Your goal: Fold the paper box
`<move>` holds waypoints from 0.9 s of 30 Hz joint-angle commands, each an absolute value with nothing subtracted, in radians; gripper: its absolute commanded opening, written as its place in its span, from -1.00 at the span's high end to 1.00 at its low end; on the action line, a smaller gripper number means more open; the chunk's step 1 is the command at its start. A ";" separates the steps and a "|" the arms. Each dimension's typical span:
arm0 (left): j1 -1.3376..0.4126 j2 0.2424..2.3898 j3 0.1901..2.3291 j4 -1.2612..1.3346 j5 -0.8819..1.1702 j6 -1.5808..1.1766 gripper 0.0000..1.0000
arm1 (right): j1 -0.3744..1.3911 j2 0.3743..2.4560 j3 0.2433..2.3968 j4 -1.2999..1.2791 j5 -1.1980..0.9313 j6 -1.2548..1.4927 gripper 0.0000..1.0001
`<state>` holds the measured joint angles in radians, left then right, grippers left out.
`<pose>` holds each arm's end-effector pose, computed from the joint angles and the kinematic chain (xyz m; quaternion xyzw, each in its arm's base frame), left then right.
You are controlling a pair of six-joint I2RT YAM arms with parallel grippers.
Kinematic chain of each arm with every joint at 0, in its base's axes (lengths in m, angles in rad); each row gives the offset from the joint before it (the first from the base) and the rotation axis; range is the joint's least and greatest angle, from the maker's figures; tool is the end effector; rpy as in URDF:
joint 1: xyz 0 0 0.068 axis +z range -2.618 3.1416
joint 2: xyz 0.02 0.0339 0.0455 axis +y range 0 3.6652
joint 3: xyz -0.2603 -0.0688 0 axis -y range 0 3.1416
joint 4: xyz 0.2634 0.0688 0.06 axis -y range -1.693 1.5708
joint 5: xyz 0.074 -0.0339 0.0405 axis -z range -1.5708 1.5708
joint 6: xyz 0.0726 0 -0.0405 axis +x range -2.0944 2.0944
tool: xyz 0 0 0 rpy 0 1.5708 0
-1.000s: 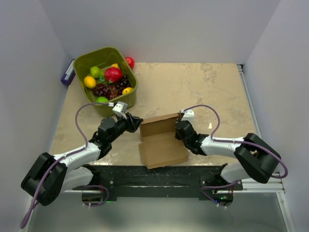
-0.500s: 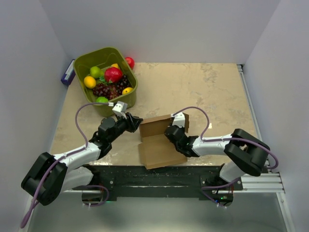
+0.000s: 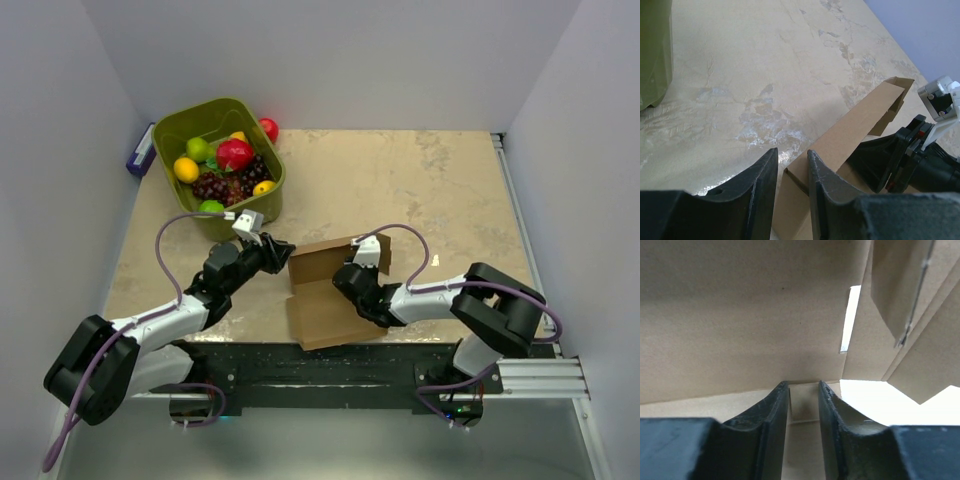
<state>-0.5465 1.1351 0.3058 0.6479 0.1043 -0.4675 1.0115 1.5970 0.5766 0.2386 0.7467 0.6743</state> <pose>0.2320 -0.1499 0.1694 0.0636 0.7653 -0.3454 0.5394 0.2042 0.2333 0.0909 -0.0060 0.8709 0.0432 0.4895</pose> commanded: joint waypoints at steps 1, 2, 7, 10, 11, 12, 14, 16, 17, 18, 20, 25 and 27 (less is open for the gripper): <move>-0.555 1.154 0.301 0.558 0.110 -0.436 0.31 | 1.037 1.646 0.542 0.222 0.617 0.778 0.28; -0.555 1.154 0.301 0.560 0.109 -0.436 0.31 | 1.038 1.644 0.537 0.224 0.614 0.781 0.26; -0.557 1.151 0.301 0.555 0.107 -0.433 0.31 | 1.039 1.586 0.551 0.175 0.624 0.776 0.21; -0.555 1.141 0.305 0.548 0.100 -0.425 0.31 | 1.039 1.498 0.554 0.131 0.630 0.759 0.00; -0.557 1.138 0.307 0.540 0.097 -0.422 0.31 | 1.039 1.474 0.554 0.120 0.629 0.752 -0.12; -0.557 1.135 0.310 0.535 0.094 -0.419 0.31 | 1.039 1.450 0.552 0.097 0.626 0.735 -0.22; -0.555 1.131 0.311 0.529 0.091 -0.416 0.31 | 1.039 1.372 0.548 0.072 0.603 0.715 -0.34; -0.557 1.129 0.314 0.525 0.092 -0.413 0.31 | 1.039 1.310 0.537 0.017 0.582 0.715 -0.39; -0.557 1.127 0.314 0.525 0.091 -0.411 0.31 | 1.039 1.242 0.531 0.003 0.574 0.715 -0.39; -0.557 1.127 0.314 0.526 0.092 -0.410 0.31 | 1.039 1.208 0.523 -0.047 0.565 0.716 -0.41; -0.557 1.129 0.314 0.525 0.091 -0.408 0.31 | 1.037 1.101 0.518 -0.110 0.571 0.722 -0.46; -0.557 1.124 0.321 0.517 0.083 -0.394 0.31 | 1.013 0.948 0.578 -0.302 0.595 0.709 -0.65; -0.557 1.120 0.325 0.515 0.084 -0.390 0.28 | 0.991 0.922 0.600 -0.339 0.583 0.687 -0.68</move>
<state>-0.5522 1.1313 0.3069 0.5091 0.0959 -0.4244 1.0245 0.9665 0.5350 -0.1818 0.5831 0.7166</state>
